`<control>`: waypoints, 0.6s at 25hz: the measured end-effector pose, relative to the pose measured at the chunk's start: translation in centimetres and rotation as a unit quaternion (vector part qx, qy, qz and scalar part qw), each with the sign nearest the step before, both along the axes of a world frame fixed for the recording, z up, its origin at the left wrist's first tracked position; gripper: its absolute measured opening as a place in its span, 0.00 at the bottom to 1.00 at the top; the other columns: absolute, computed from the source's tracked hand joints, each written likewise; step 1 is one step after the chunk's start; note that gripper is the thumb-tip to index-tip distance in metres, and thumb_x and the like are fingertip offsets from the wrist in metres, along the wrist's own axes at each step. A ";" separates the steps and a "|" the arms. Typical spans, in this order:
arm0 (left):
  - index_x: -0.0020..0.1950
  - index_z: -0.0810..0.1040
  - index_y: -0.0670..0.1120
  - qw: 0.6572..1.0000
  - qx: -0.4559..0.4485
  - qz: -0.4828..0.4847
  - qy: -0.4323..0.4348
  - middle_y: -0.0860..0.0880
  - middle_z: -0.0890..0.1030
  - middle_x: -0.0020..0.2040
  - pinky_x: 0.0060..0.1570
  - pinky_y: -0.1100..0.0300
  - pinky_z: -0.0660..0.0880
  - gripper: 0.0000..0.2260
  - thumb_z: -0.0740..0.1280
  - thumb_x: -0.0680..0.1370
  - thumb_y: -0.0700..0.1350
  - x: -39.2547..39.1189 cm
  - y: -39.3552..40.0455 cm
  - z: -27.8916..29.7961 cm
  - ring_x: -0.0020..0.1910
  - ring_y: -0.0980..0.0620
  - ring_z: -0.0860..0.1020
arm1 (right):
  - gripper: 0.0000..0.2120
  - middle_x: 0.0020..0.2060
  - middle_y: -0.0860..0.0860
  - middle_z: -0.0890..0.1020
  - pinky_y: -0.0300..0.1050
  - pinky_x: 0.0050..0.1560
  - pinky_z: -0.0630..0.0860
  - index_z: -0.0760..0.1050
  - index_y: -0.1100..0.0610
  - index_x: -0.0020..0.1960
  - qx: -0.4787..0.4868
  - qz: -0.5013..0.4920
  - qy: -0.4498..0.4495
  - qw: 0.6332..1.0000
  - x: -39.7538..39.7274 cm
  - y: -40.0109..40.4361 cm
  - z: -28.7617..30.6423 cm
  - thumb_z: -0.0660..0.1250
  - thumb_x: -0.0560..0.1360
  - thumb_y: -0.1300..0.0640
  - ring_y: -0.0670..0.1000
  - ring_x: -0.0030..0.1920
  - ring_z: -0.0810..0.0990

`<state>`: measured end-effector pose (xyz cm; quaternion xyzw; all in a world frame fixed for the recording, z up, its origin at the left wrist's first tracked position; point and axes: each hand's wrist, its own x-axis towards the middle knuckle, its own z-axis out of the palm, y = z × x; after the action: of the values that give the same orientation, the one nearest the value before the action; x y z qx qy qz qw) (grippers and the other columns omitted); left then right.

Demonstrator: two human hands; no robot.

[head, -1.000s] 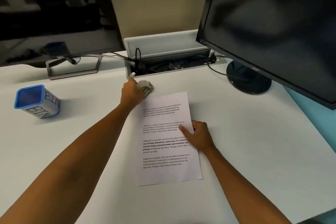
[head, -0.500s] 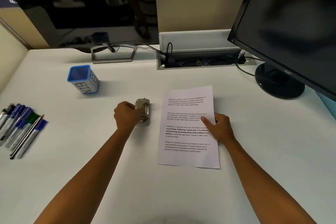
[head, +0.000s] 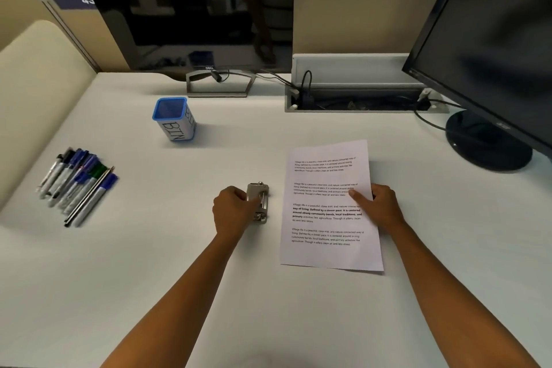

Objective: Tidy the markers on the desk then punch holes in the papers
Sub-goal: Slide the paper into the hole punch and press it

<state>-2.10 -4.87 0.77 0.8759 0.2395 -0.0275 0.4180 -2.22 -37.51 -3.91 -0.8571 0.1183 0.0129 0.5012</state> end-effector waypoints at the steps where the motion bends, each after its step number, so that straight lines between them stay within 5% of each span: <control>1: 0.40 0.79 0.45 1.000 -0.007 0.002 -0.002 0.53 0.80 0.34 0.31 0.63 0.70 0.12 0.76 0.67 0.50 -0.1 0.0 0.0 0.34 0.54 0.78 | 0.13 0.48 0.52 0.85 0.24 0.35 0.74 0.82 0.60 0.54 0.003 0.006 0.005 1.000 -0.1 0.2 0.0 0.72 0.75 0.52 0.38 0.41 0.80; 7: 0.37 0.83 0.46 0.979 -0.194 0.055 0.004 0.50 0.83 0.33 0.44 0.53 0.81 0.12 0.78 0.67 0.53 -0.8 1.4 -2.0 0.36 0.50 0.80 | 0.13 0.46 0.47 0.84 0.26 0.37 0.75 0.82 0.59 0.54 0.026 0.028 0.014 0.999 -0.9 1.9 -0.5 0.73 0.74 0.52 0.31 0.38 0.81; 15: 0.42 0.83 0.36 0.944 -0.326 0.053 0.003 0.41 0.84 0.41 0.52 0.51 0.82 0.13 0.78 0.71 0.46 -1.5 2.6 -2.1 0.43 0.46 0.84 | 0.11 0.46 0.47 0.85 0.35 0.41 0.80 0.83 0.56 0.52 0.067 0.017 0.024 0.997 -0.9 2.6 -0.1 0.72 0.74 0.50 0.43 0.44 0.84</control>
<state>-3.61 -2.31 -1.34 0.6776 0.2646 -0.0851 0.6809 -3.14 -34.95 -4.00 -0.8231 0.1146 0.0502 0.5539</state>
